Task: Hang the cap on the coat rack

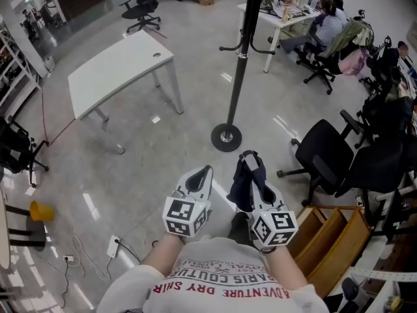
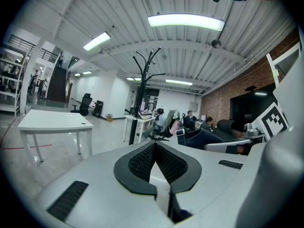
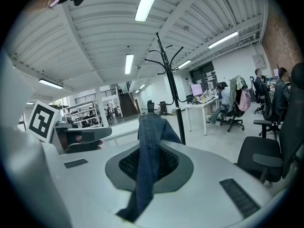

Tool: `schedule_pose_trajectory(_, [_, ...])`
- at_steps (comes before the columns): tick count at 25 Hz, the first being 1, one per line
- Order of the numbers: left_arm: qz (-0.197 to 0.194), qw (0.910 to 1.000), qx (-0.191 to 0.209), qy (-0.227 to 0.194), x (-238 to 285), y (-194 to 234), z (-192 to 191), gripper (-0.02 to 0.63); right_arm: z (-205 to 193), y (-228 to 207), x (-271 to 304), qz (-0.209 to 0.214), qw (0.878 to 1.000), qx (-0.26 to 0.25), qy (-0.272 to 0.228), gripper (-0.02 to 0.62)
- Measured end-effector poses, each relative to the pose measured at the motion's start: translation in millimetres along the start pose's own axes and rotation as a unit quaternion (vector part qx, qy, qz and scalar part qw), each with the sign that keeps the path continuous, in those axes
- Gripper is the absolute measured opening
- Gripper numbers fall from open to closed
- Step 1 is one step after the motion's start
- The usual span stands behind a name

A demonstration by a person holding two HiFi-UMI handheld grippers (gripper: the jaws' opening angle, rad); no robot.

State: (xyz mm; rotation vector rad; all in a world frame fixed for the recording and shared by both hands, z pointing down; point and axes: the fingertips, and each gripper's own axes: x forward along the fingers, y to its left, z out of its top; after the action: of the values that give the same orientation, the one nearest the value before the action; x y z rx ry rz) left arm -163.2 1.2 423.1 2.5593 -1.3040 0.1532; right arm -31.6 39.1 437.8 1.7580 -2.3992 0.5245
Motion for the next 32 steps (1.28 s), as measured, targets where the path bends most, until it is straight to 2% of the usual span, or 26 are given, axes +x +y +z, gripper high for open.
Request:
schedule_pose_trajectory(6, [0.033, 0.9991, 0.007, -0.027, 64.2, 7.2, 38.3, 0.005, 43.0, -47.6, 52.6, 0.037, 0.999, -0.014, -0.01, 0.02])
schedule_pose_trajectory(11, [0.055, 0.9973, 0.018, -0.044, 139.2, -15.2, 66.1, 0.005, 79.0, -115.2, 83.1, 0.062, 0.997, -0.034, -0.011, 0.02])
schedule_pose_trajectory(15, [0.064, 0.997, 0.011, -0.043, 197.4, -32.1, 77.2, 0.005, 103.1, -169.2, 104.8, 0.076, 0.996, -0.038, -0.011, 0.02])
schedule_pose_trajectory(21, [0.071, 0.9972, 0.006, -0.024, 252.4, -39.3, 73.3, 0.005, 124.5, -225.8, 133.8, 0.082, 0.996, -0.033, -0.009, 0.021])
schedule_pose_trajectory(26, [0.065, 0.9977, 0.004, -0.019, 288.5, -18.4, 78.6, 0.005, 132.3, -244.5, 167.1, 0.074, 0.997, -0.026, -0.007, 0.02])
schedule_pose_trajectory(32, [0.035, 0.9991, 0.006, -0.021, 344.0, 21.9, 96.7, 0.005, 150.9, -255.8, 221.8, 0.054, 0.998, -0.025, -0.01, 0.02])
